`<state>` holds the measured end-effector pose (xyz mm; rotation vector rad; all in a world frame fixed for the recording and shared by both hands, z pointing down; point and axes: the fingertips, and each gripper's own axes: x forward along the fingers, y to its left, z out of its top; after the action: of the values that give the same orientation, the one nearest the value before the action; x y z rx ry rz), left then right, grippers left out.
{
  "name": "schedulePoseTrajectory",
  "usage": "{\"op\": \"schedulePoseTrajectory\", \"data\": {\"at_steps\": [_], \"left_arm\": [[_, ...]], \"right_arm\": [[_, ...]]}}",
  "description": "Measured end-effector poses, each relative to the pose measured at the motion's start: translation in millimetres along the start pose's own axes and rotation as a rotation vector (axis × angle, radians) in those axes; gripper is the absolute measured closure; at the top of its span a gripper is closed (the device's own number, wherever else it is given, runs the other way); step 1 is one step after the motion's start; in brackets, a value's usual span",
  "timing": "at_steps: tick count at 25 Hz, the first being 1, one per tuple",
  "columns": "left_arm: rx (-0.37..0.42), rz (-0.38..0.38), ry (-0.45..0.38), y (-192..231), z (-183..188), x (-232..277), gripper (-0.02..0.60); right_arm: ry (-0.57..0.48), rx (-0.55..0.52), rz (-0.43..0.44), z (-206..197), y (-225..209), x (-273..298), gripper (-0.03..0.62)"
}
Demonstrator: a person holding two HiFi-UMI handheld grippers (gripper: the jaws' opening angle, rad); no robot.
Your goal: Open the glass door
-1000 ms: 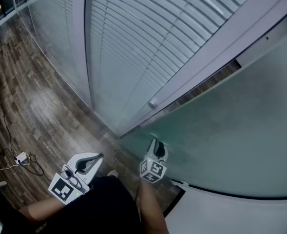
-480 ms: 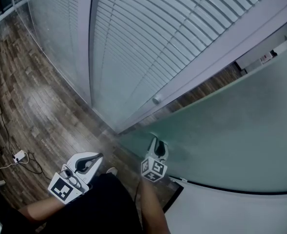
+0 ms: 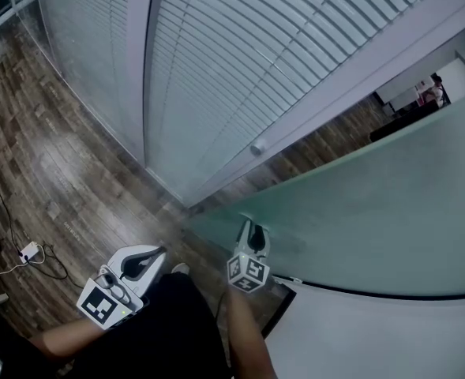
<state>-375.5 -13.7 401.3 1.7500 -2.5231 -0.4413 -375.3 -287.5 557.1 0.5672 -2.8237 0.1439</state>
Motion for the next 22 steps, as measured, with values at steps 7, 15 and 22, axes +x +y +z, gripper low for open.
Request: {"op": "schedulePoseTrajectory", "data": {"at_steps": [7,15,22], "left_arm": [[-0.016,-0.052,0.020,-10,-3,-15,0.581],[-0.036,-0.135,0.017,-21,-13,-22,0.581],[-0.070,-0.211,0.032,-34,-23,-27,0.581]], "right_arm": [[-0.022,-0.011,0.026,-7,13,-28,0.487],[-0.024,-0.005,0.017,-23,25,-60,0.482],[-0.034,-0.013,0.017,-36,37,-89,0.480]]}}
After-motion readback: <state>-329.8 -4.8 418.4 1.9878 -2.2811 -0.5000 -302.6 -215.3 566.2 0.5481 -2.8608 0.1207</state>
